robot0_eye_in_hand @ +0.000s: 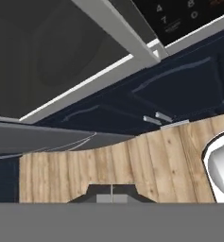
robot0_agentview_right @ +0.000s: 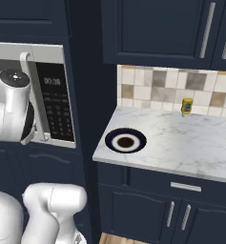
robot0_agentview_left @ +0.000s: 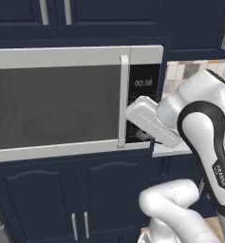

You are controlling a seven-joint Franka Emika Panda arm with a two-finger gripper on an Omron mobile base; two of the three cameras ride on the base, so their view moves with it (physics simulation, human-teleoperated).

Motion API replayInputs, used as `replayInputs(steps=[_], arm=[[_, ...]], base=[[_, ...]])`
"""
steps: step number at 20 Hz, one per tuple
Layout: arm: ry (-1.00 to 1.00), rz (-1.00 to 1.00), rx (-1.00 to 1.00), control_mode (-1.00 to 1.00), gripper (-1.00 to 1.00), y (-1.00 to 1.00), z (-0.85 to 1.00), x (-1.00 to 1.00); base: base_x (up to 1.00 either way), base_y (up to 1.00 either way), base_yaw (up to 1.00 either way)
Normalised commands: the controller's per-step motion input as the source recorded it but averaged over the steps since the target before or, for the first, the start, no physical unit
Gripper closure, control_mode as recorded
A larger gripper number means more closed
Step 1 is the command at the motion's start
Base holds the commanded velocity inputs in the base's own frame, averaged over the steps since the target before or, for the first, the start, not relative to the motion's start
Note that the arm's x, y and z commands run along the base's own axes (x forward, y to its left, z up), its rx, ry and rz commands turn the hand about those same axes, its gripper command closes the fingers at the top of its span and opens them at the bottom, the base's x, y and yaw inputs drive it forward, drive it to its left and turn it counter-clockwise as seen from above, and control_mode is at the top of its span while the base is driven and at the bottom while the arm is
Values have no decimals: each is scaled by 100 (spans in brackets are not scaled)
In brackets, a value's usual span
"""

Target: Pick the garlic from the counter and place it in the microwave. Then turn on the microwave.

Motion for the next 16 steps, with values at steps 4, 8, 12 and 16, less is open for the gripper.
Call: replayInputs(steps=[4,8,12,16], arm=[[0,-8,33,-100,100,-48,-34,0],[0,-13,26,-100,100,-39,-29,0],[4,-10,18,-100,100,-32,-2,30],[5,-5,7,-100,100,-17,0,41]], base=[[0,0,0],[0,0,0],[0,0,0],[0,0,0]])
